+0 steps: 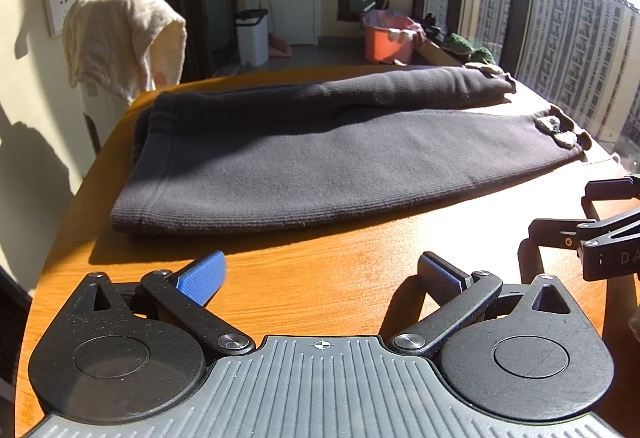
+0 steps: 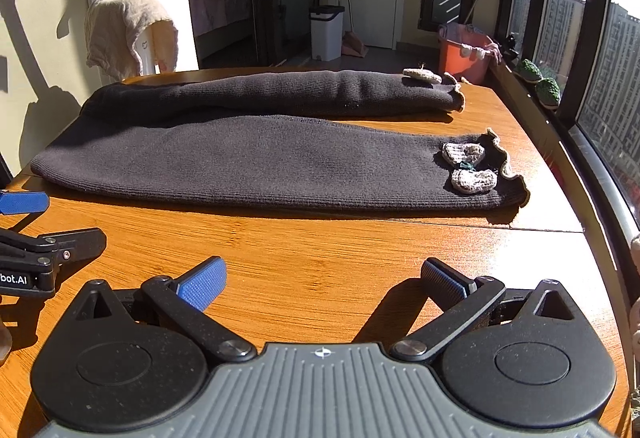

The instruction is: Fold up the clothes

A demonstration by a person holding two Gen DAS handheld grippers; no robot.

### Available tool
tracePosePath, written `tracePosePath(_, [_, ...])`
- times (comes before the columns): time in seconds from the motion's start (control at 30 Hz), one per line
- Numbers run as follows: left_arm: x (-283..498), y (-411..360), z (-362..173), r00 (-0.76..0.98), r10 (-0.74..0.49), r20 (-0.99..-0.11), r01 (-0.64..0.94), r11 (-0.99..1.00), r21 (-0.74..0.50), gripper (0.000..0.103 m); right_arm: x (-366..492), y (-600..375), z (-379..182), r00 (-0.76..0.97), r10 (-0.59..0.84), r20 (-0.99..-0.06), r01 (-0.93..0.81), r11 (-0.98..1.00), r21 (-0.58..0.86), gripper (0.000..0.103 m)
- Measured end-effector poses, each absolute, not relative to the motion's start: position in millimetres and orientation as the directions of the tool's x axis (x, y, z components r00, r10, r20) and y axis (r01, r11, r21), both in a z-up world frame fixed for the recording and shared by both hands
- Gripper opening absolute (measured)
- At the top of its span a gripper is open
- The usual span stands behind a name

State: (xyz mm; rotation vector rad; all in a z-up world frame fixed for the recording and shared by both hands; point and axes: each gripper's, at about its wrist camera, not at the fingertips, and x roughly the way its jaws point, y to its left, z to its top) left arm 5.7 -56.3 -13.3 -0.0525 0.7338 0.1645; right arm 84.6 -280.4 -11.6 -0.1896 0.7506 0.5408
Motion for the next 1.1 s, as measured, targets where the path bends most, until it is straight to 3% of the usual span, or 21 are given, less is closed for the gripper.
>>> tracePosePath(0.13, [12.2, -33.8, 6.2, 0.766, -0.017, -0.642, -0.129, 0.975, -0.18, 0.103, 112.5, -293.6, 2.1, 0.543, 0.532, -0.649, -0.564, 0.804, 0.188, 0.103])
tracePosePath(0.2, [23.7, -22.0, 18.5, 0.794, -0.026, -0.608, -0.148, 0.96, -0.236, 0.103, 128.3, -293.5, 11.8, 0.569, 0.553, -0.608, -0.553, 0.805, 0.215, 0.103])
tracePosePath(0.3, [54.9, -11.4, 20.5, 0.789, 0.019, -0.614, -0.185, 0.961, -0.207, 0.103, 155.4, -280.4, 16.9, 0.63, 0.512, -0.584, -0.526, 0.835, 0.164, 0.103])
tracePosePath(0.4, [82.0, -2.2, 8.3, 0.756, 0.038, -0.654, -0.215, 0.958, -0.192, 0.103, 179.4, -269.1, 4.4, 0.631, 0.461, -0.624, -0.486, 0.862, 0.145, 0.103])
tracePosePath(0.5, [84.8, 4.8, -4.6, 0.769, 0.006, -0.639, -0.198, 0.953, -0.23, 0.103, 181.4, -266.0, -10.1, 0.606, 0.448, -0.657, -0.508, 0.854, 0.113, 0.103])
tracePosePath(0.6, [75.6, 0.5, -8.6, 0.77, 0.001, -0.639, -0.175, 0.962, -0.209, 0.103, 165.5, -265.1, -13.3, 0.605, 0.428, -0.672, -0.55, 0.834, 0.036, 0.103])
tracePosePath(0.93, [12.6, -14.6, -2.7, 0.737, -0.132, -0.663, -0.067, 0.961, -0.267, 0.103, 98.8, -306.5, -8.7, 0.559, 0.435, -0.706, -0.582, 0.812, 0.039, 0.103])
tracePosePath(1.03, [5.7, 8.9, 13.5, 0.786, -0.159, -0.598, -0.092, 0.925, -0.368, 0.103, 92.5, -308.9, -8.7, 0.567, 0.433, -0.701, -0.577, 0.816, 0.036, 0.103])
tracePosePath(1.1, [13.0, 34.3, 28.8, 0.829, -0.08, -0.553, -0.156, 0.917, -0.366, 0.103, 93.9, -307.0, -8.3, 0.57, 0.43, -0.7, -0.575, 0.818, 0.033, 0.103])
